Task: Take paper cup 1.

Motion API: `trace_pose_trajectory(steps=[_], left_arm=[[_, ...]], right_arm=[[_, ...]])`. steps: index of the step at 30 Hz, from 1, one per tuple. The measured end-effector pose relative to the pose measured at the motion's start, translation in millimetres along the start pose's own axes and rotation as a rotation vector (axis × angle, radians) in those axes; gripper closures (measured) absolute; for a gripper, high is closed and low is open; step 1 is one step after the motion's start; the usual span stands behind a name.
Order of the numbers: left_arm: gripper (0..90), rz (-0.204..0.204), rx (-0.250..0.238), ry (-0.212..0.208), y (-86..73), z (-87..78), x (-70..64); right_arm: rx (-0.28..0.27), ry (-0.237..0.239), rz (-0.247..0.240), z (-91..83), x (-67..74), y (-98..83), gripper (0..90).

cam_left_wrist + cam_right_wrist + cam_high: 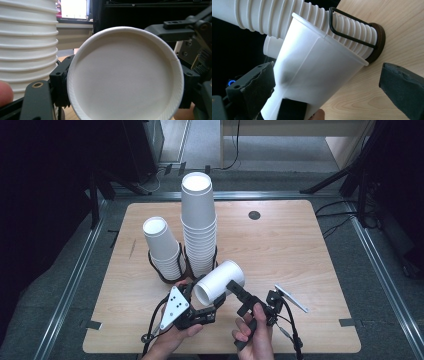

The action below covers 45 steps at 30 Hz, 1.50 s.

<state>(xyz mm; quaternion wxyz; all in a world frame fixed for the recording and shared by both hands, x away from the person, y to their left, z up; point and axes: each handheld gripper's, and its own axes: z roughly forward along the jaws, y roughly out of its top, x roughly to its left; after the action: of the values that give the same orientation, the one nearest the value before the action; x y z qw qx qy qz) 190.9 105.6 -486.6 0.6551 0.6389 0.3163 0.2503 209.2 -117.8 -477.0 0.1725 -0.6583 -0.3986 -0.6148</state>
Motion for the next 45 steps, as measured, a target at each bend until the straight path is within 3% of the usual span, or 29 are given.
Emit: trace_pose_trajectory(steps=[11, 14, 24, 35, 41, 45], left_arm=[[22.5, 0.012, 0.020, -0.004, -6.8, 5.0, -11.3], [22.5, 0.011, 0.023, 0.000, -7.2, 5.4, -12.1], [22.5, 0.021, 0.029, 0.007, -10.7, 7.8, -17.9], [22.5, 0.026, 0.035, -0.015, -12.4, 9.1, -24.5], [22.5, 0.037, 0.043, -0.027, -13.9, 10.0, -28.3], [21.1, 0.005, 0.065, -0.064, -16.1, 11.0, -22.8]], right_arm=[[-0.002, -0.002, 0.089, 0.0, -6.3, 2.3, 0.0], [-0.004, -0.008, 0.091, 0.0, -7.3, 2.4, 0.0], [-0.016, 0.032, 0.162, 2.9, -12.8, 1.4, 0.0], [-0.017, 0.038, 0.158, 5.1, -14.3, 1.2, 0.0], [-0.006, 0.075, 0.180, 8.2, -17.4, 3.0, 0.1], [-0.035, 0.063, 0.176, 6.1, -19.0, 2.6, 11.1]])
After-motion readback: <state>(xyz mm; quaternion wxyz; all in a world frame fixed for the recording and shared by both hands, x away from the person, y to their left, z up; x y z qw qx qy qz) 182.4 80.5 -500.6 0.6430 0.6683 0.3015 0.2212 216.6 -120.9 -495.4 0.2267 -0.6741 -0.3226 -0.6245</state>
